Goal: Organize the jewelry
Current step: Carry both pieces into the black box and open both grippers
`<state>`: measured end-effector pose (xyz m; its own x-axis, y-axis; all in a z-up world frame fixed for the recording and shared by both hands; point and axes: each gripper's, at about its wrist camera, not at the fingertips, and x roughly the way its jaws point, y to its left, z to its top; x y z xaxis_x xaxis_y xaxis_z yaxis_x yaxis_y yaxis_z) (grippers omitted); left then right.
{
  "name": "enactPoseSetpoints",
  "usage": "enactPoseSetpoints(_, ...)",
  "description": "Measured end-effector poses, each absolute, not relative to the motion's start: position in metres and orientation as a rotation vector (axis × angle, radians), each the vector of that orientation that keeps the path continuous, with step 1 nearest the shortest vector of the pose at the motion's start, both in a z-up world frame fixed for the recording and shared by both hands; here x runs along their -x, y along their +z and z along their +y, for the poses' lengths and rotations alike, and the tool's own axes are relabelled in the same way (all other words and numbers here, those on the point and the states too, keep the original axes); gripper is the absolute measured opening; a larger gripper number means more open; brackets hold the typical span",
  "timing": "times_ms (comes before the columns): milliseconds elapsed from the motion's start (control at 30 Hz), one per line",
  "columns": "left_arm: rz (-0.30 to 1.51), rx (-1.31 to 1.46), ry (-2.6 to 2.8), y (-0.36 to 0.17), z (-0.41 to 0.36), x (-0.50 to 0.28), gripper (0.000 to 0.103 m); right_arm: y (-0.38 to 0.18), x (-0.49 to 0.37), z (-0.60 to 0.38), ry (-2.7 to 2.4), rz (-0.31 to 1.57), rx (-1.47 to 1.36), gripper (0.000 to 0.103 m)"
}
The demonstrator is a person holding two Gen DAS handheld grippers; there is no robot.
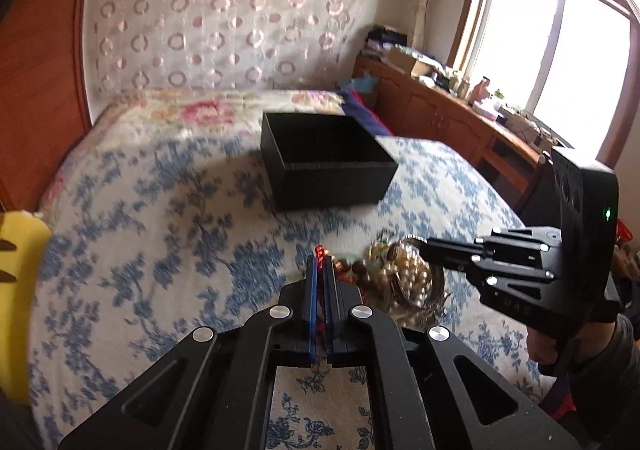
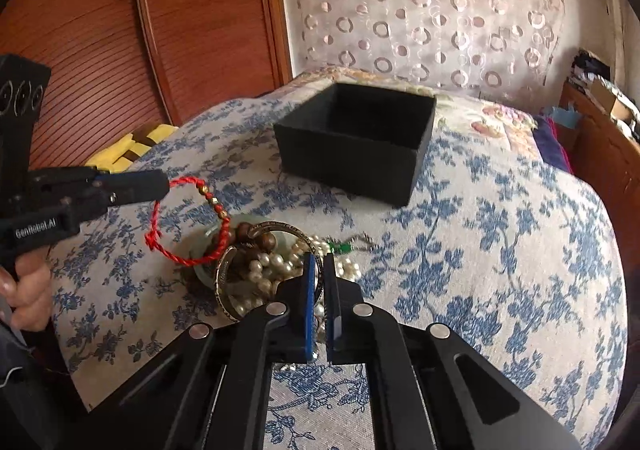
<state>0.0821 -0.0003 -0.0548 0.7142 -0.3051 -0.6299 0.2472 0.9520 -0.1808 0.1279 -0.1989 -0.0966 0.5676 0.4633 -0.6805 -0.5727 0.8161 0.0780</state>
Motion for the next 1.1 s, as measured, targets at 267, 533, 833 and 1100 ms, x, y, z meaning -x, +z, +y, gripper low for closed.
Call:
enactPoseSetpoints(267,0.661,0.060,-0.291,-0.038,0.002,-0.088,0.002,-0.076,-0.129,-0.197,0.604,0.699,0.170,0.005)
enactPoseSetpoints(533,0.626,0.011,-0.280,-0.028,-0.002,-0.104,0.002,-0.061,-0.168,-0.196,0.554,0.667,0.180,0.005)
enactPoseSetpoints(833,0.610,-0.033,-0.250,-0.019,-0.004,-0.130,0.002,-0.055,-0.228,-0.191,0.491,0.640,0.201,0.005)
enactPoseSetpoints(1100,0.588,-0.045,-0.247,-0.002,-0.011,-0.154,0.002,-0.063,-0.259,-0.179,0.465,0.656,0.235,0.005)
